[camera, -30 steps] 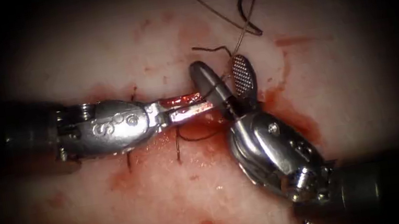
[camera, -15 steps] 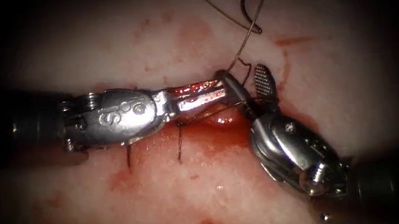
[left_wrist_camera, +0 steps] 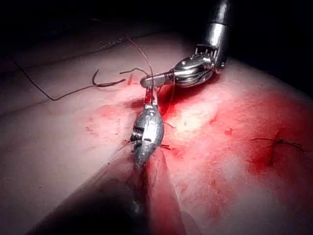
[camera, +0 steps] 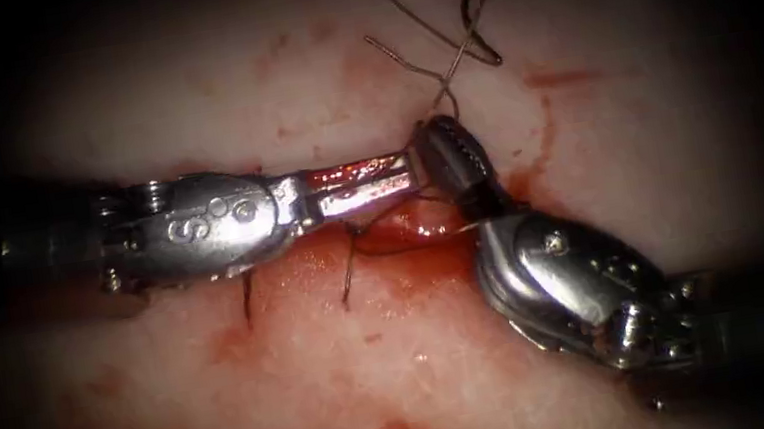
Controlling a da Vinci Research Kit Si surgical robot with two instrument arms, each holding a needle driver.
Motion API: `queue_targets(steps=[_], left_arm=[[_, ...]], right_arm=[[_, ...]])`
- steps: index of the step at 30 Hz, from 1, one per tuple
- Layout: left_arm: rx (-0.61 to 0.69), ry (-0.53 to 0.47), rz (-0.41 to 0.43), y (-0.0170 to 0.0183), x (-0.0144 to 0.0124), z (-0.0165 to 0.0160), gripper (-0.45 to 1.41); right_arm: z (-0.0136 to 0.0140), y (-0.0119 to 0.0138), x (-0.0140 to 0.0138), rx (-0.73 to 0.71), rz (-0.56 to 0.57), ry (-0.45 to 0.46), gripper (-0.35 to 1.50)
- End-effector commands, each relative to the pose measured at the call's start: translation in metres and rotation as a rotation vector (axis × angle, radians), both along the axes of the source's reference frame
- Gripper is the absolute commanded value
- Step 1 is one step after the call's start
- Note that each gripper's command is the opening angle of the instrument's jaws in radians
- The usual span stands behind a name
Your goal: Wound Closure
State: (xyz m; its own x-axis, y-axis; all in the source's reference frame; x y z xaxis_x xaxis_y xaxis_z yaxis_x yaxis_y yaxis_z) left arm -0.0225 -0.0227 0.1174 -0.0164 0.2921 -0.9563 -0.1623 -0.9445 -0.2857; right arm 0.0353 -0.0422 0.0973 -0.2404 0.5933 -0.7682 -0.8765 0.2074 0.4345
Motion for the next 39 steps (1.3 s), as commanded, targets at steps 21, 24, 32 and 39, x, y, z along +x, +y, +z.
queue_targets(steps=[21, 24, 32, 39], left_arm=[[0.012, 0.054, -0.066, 0.0067, 0.0049, 0.0051, -0.45], [0.006, 0.055, -0.067, 0.0067, 0.0049, 0.0051, -0.45], [0.015, 0.064, -0.085, 0.0101, 0.0049, 0.0062, -0.45], [0.016, 0.075, -0.102, 0.0131, 0.0047, 0.0080, -0.45]], right_arm=[[0.0013, -0.0053, 0.0033, 0.029, -0.275, 0.054, -0.35], [0.0009, -0.0059, 0.0038, 0.029, -0.300, 0.066, -0.35], [-0.0002, -0.0095, 0.0048, 0.042, -0.414, 0.079, -0.35], [0.0002, -0.0088, 0.0049, -0.032, -0.634, -0.010, -0.35]])
